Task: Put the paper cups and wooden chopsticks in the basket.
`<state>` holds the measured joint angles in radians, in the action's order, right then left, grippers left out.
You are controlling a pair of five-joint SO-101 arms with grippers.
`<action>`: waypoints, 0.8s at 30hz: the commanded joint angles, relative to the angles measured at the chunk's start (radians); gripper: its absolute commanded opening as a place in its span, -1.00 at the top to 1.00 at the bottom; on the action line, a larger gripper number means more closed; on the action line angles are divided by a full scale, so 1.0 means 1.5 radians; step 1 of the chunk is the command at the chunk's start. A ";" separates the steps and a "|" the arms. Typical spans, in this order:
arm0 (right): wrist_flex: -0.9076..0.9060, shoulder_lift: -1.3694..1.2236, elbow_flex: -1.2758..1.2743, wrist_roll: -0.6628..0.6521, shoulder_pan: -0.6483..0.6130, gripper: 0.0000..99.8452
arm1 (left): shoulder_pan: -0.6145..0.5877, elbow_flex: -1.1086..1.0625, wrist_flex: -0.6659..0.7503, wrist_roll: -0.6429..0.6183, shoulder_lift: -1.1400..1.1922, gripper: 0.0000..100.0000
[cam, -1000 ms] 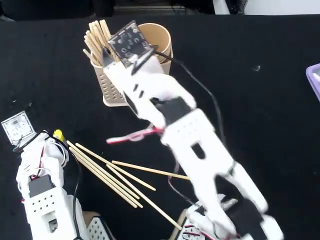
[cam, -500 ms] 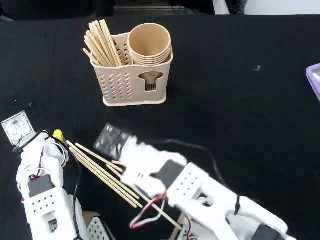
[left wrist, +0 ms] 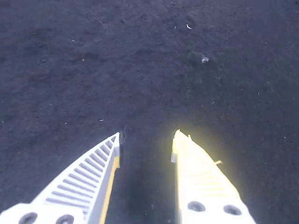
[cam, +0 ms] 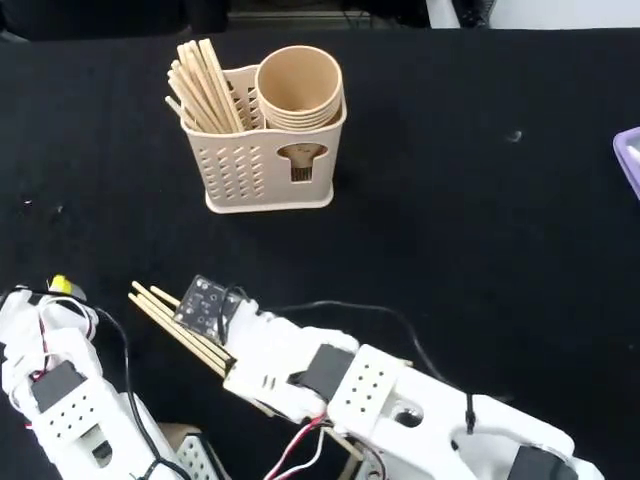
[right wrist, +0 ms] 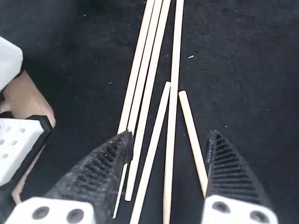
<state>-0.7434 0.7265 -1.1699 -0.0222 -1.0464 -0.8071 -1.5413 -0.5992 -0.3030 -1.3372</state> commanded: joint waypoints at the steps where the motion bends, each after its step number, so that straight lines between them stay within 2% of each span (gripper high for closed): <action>1: 0.013 -0.013 0.009 0.016 -0.013 0.49 | -0.006 0.043 0.014 -0.010 -0.009 0.62; 8: 0.074 -0.183 0.047 0.039 -0.058 0.49 | -0.006 0.042 0.014 -0.010 -0.009 0.62; 14: 0.069 -0.297 0.110 0.055 -0.060 0.49 | -0.006 0.042 0.014 -0.010 -0.009 0.62; 18: 0.025 -0.343 0.159 0.054 -0.056 0.50 | -0.006 0.041 0.014 -0.007 -0.009 0.62; 22: -0.026 -0.385 0.194 0.046 -0.005 0.50 | -0.006 0.041 0.014 -0.007 -0.009 0.62; 24: -0.048 -0.398 0.200 0.003 0.037 0.54 | -0.006 0.040 0.014 -0.007 -0.009 0.62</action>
<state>-0.7664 0.1527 -0.9122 0.0453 -1.0771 -0.8071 -1.5413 -0.5992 -0.3122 -1.3372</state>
